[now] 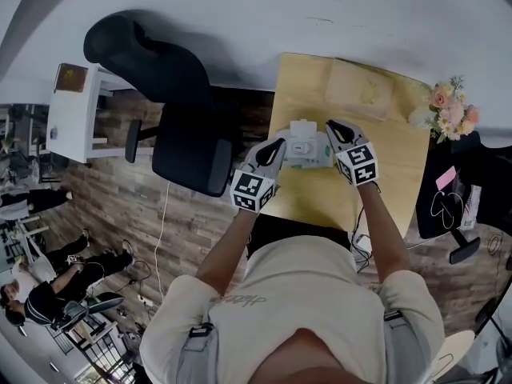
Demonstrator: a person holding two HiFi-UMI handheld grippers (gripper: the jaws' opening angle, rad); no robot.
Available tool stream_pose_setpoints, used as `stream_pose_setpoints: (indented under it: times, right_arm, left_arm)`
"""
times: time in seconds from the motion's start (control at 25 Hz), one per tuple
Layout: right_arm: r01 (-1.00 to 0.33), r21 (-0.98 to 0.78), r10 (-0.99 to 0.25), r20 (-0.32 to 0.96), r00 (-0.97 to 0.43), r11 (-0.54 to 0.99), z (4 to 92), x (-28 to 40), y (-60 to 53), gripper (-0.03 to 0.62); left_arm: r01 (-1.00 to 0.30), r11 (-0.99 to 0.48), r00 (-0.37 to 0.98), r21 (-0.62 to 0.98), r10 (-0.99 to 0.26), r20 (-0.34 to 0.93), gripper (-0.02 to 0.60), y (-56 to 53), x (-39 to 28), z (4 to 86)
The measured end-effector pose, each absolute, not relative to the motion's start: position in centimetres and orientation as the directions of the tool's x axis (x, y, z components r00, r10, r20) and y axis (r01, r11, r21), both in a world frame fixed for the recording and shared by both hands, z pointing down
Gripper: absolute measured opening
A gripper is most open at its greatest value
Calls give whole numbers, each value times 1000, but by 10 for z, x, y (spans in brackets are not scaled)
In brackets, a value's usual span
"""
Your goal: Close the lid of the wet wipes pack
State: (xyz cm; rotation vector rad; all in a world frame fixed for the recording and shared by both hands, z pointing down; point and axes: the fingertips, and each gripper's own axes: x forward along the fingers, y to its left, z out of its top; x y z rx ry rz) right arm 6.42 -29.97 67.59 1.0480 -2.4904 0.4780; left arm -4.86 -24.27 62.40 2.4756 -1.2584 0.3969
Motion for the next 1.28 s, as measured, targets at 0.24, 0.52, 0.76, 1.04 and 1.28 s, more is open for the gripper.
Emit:
stream_pose_setpoints:
  times: [0.24,0.52,0.76,1.04,1.28]
  right_arm:
    - [-687,-250,-482,552,-680,683,721,43,-308,58]
    - [-662,-352,-363,622,-694,662,761,31,-313,74]
    - [-645,-472,-243,661,-710,601,784,27,-313,74]
    - [-614,-506,-186,660,-728,606,785,17,-309,72]
    - [-634,-456,-232,666,-709,625,769,20,-310,46]
  left_arm:
    - [-835,-514,546,197,-730,411,18,-246,-57,636]
    - [-846,-487,532,219,-731,428,18,-244,-63,645]
    - [-843,-488,535,227,-717,446,18,-236,-67,648]
    - [-845,-486,531,223,-720,446,18,-229,-79,649]
    - [-847,-484,529,220,-732,429,18,-222,-89,641]
